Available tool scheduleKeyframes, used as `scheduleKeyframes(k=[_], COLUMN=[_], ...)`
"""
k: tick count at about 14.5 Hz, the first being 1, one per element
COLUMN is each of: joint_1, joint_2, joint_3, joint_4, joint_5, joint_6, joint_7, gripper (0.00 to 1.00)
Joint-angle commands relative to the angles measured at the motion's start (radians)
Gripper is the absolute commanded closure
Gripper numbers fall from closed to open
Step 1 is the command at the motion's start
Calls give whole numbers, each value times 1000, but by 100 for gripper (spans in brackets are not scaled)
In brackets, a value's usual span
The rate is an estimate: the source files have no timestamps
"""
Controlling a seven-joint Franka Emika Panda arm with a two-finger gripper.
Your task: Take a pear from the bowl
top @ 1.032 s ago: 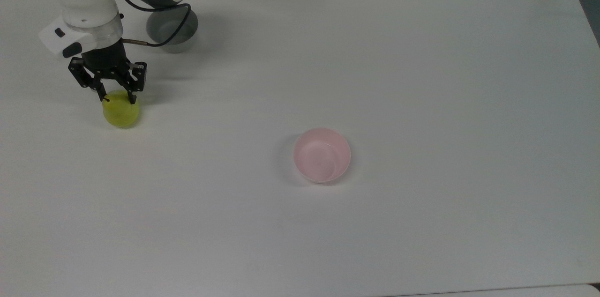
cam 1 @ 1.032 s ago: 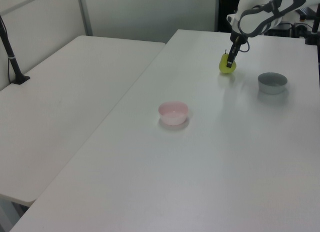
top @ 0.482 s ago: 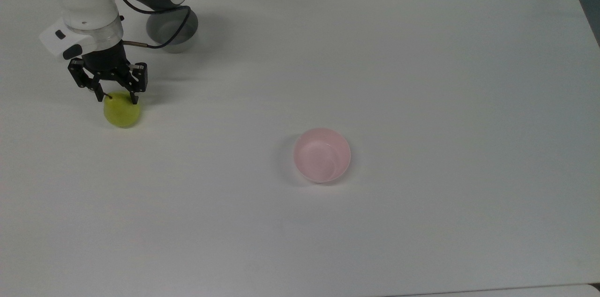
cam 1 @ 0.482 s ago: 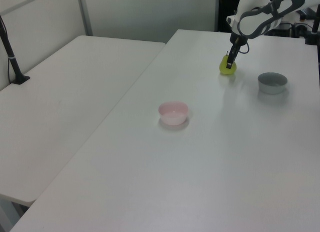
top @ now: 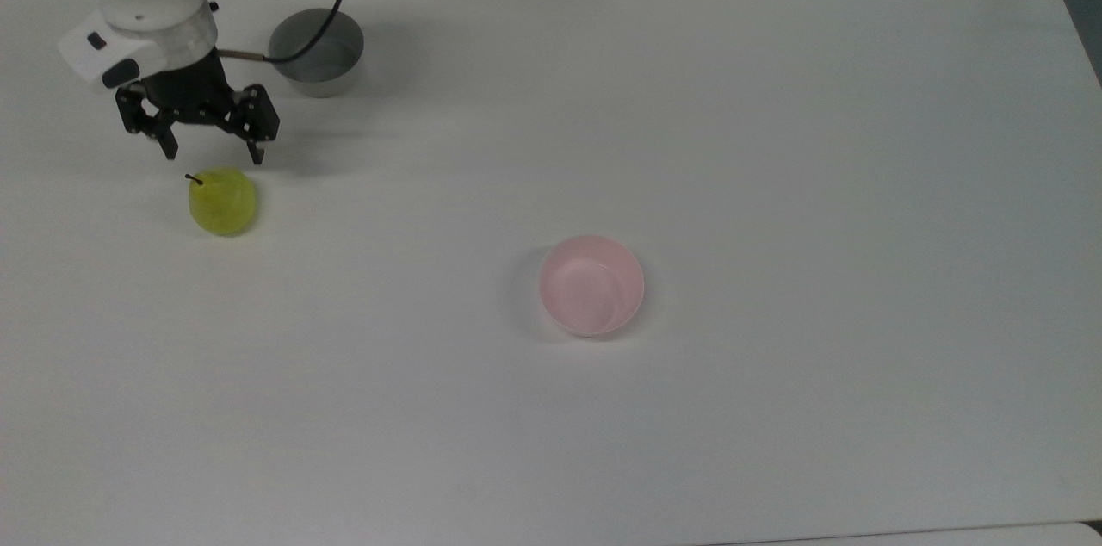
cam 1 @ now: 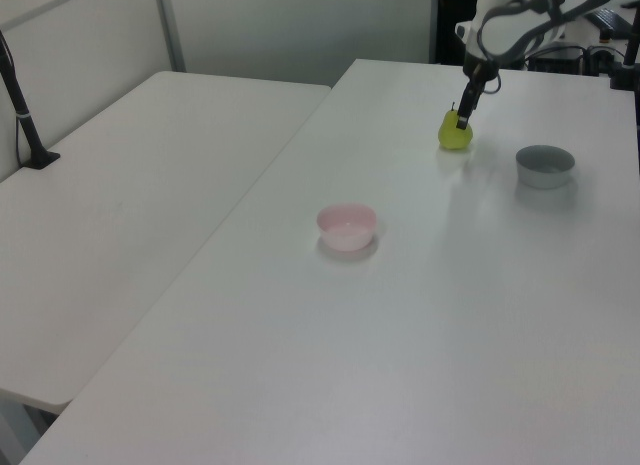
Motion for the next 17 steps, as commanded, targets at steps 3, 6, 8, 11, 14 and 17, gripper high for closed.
scheduleKeyframes(k=[3, 6, 8, 11, 14, 17], joint_1=[25, 52, 69, 104, 167, 229], joint_2=[-132, -169, -196, -236, -246, -261], joint_3=[-5, -5, -3, -3, -5, -3], joint_4=[127, 181, 198, 216, 271, 291], joint_5=[13, 11, -1, -3, -6, -6], joint_6=[-382, -505, -559, -621, -689, -707], joint_7=[-1, 69, 158, 225, 330, 457], gripper=[0, 0, 0, 0, 0, 0])
